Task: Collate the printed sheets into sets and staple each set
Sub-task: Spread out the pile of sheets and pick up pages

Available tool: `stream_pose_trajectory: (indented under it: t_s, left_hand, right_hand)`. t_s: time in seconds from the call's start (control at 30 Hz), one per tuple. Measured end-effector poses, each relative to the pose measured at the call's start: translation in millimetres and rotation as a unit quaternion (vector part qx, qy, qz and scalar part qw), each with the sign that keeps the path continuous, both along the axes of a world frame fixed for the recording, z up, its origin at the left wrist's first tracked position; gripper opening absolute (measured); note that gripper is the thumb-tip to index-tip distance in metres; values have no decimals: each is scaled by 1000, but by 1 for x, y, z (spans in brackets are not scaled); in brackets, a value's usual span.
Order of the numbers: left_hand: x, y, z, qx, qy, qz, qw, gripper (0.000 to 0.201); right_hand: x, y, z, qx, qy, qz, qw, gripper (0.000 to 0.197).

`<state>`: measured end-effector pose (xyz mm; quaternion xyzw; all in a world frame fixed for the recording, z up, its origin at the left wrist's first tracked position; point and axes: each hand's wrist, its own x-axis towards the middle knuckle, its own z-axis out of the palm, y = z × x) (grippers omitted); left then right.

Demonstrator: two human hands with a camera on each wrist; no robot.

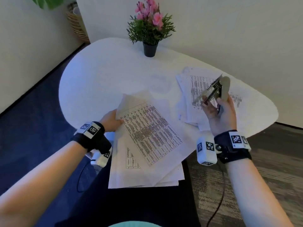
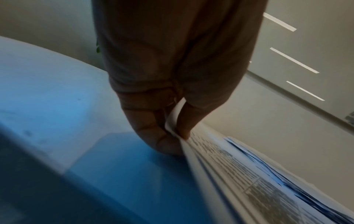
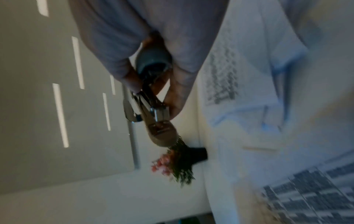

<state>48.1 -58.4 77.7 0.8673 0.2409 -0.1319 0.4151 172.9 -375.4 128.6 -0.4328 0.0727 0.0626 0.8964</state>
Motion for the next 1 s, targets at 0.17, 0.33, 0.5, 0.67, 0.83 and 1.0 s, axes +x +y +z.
stream_pose_trajectory:
  t_s: [0.17, 0.33, 0.5, 0.67, 0.83, 1.0]
  left_hand:
    - [-5, 15, -2, 40, 39, -41, 998, 28]
    - [5, 11, -12, 190, -12, -16, 982, 123]
    - [11, 0, -19, 311, -3, -233, 922, 102]
    - [13, 1, -20, 256, 29, -264, 930, 104]
    - [17, 4, -24, 277, 24, -271, 922, 111]
    - [18, 2, -25, 304, 41, -271, 912, 116]
  right_hand:
    - [-3, 51, -29, -195, 36, 161, 967, 45]
    - [-21, 111, -53, -471, -66, 292, 830, 31]
    - [-14, 145, -64, -611, -140, 302, 718, 33]
    - [-6, 169, -61, -725, -196, 293, 591, 34]
    - [-8, 186, -68, -809, -239, 312, 437, 46]
    - [-13, 196, -65, -840, -258, 280, 386, 42]
